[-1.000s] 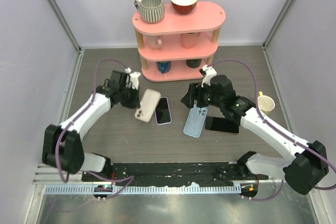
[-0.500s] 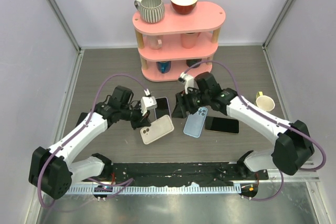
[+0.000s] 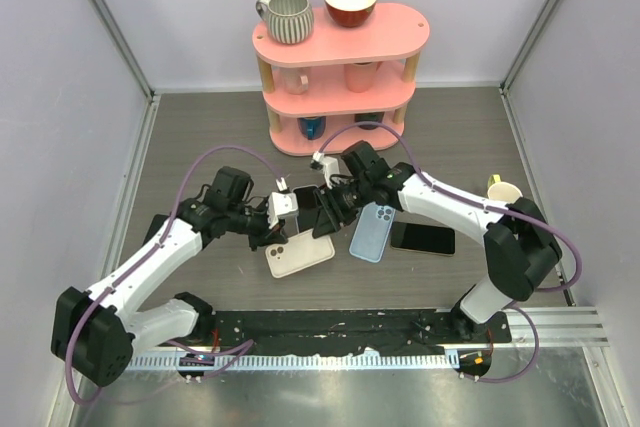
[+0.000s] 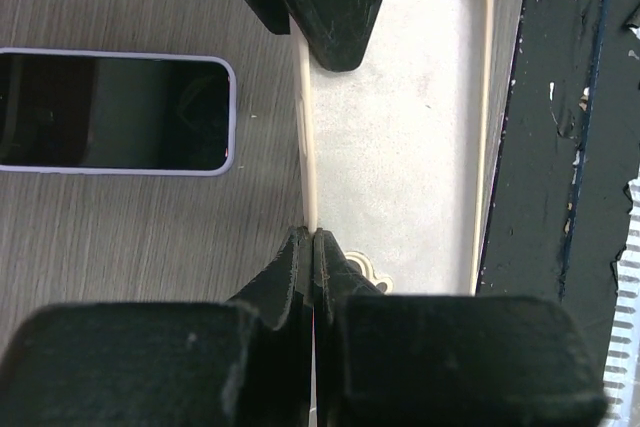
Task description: Put the phone into the phone case
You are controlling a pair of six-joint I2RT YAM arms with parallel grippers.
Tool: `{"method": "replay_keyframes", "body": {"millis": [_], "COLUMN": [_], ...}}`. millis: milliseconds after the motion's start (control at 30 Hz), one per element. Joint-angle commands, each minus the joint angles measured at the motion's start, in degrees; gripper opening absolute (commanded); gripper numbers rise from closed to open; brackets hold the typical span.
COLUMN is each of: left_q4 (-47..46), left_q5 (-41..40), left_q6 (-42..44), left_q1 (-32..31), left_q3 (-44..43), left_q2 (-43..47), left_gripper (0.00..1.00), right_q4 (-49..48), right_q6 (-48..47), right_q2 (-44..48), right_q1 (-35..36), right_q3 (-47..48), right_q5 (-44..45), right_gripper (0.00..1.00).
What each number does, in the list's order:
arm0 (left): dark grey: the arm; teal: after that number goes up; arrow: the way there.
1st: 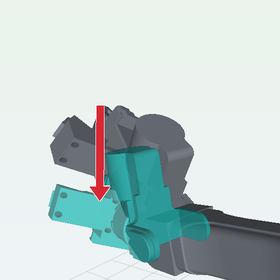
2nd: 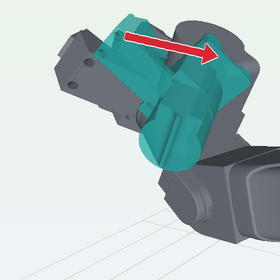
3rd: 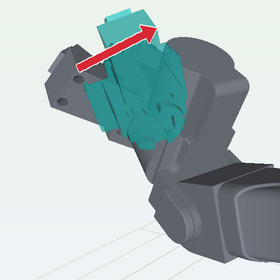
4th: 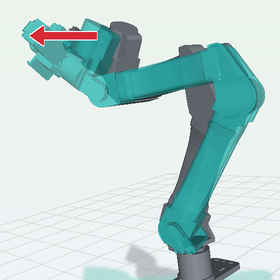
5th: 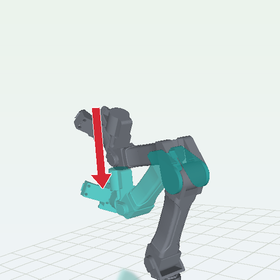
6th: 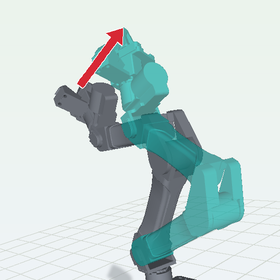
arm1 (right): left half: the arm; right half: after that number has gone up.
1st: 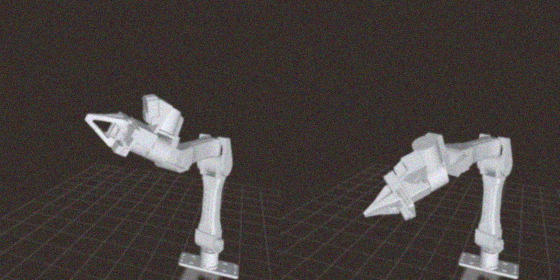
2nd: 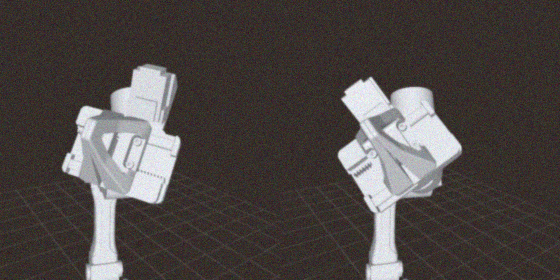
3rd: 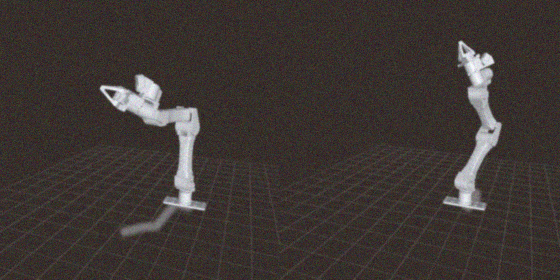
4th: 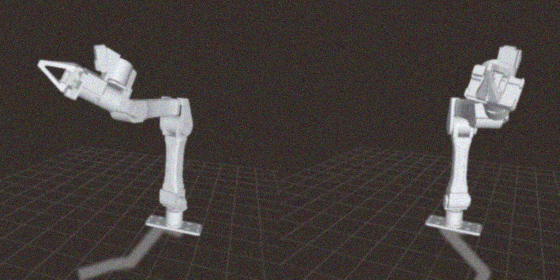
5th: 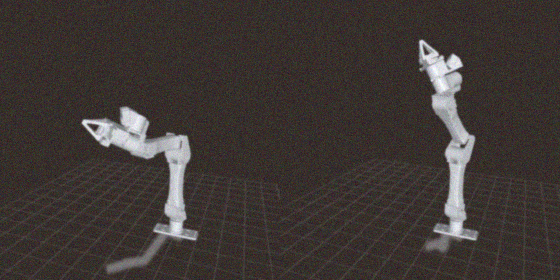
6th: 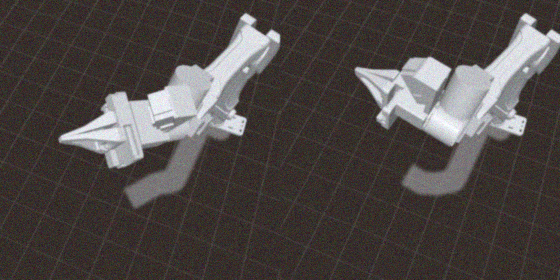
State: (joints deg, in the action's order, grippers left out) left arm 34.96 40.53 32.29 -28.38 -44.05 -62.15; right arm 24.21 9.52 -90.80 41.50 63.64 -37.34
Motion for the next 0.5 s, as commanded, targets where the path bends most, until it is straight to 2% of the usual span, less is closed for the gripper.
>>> {"method": "replay_keyframes", "body": {"millis": [0,133,267,300,333,367,400,433,467], "left_q4": [-1.6,-1.0,-1.7,-4.2,-5.9,-7.7,-10.5,-11.2,-11.7], "left_q5": [2.4,2.1,1.1,-1.8,-4.1,-6.2,-8.6,-10.5,-10.7], "left_q6": [1.9,2.2,1.6,-1.5,-3.3,-6.2,-8.9,-11.9,-13.0], "left_q1": [-0.5,-0.6,-0.6,-0.6,-0.6,-0.6,-0.6,-0.6,-0.6], "left_q3": [0.3,-0.1,-0.3,-0.2,-0.1,-0.2,-0.3,-0.7,-1.8], "left_q2": [1.3,0.8,1.6,2.0,2.0,2.2,2.2,2.2,2.1], "left_gripper": [0.00,0.00,0.00,0.00,0.17,0.40,0.50,0.65,0.71], "right_q4": [-3.5,-5.4,-6.8,-8.3,-9.1,-10.3,-12.9,-14.6,-16.2], "right_q6": [0.9,2.2,2.7,3.5,4.4,6.9,8.5,10.2,11.6], "right_q2": [-0.6,-2.5,-2.8,-2.3,-1.9,-1.7,-0.8,-0.3,0.0], "right_q1": [-0.2,-0.1,-0.1,-0.1,-0.2,0.0,0.0,0.0,0.0], "right_q3": [3.2,3.0,1.4,0.9,0.0,-0.5,-1.1,-2.4,-3.1], "right_q5": [-2.6,-3.9,-3.8,-3.7,-3.5,-3.4,-3.1,-1.9,-0.9], "right_gripper": [0.42,0.43,0.04,0.01,0.01,0.01,0.01,0.01,0.01]}}
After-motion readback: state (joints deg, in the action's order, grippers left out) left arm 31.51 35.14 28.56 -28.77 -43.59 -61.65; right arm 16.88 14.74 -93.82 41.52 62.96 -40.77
